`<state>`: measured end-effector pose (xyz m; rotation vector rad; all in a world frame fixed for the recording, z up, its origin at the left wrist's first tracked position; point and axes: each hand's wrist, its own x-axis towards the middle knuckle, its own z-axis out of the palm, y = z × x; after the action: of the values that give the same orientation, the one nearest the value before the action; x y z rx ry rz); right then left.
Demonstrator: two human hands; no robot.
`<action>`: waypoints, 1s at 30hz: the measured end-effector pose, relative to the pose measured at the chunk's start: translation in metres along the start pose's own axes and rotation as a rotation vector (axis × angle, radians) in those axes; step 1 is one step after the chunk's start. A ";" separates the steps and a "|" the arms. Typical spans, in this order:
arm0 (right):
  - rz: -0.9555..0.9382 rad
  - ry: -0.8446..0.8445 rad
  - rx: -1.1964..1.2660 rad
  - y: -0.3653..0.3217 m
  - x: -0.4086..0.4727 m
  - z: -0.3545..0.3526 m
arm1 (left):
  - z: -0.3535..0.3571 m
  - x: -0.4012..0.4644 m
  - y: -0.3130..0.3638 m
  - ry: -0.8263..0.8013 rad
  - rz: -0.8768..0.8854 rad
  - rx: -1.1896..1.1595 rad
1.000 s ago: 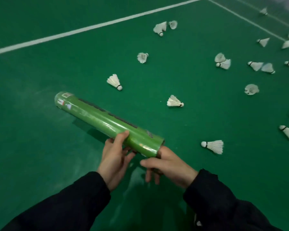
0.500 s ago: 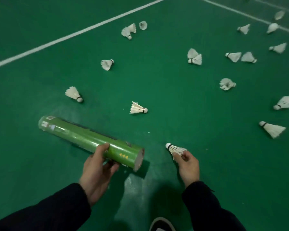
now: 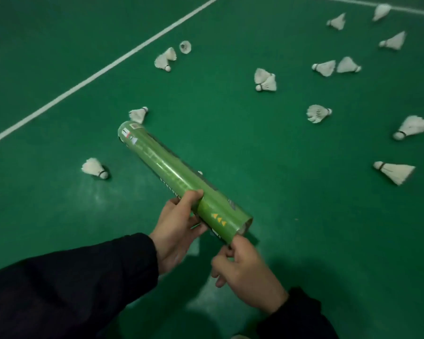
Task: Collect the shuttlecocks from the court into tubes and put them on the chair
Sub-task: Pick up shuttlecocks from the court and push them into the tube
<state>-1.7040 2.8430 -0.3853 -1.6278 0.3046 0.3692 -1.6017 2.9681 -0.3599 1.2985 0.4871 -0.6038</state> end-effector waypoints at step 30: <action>0.104 0.257 -0.113 -0.148 0.139 0.091 | -0.190 0.107 0.134 -0.143 0.062 -0.340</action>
<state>-1.5225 2.9502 -0.3153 -1.7777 0.5730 0.2584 -1.4326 3.1597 -0.3694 0.9375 0.4096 -0.5312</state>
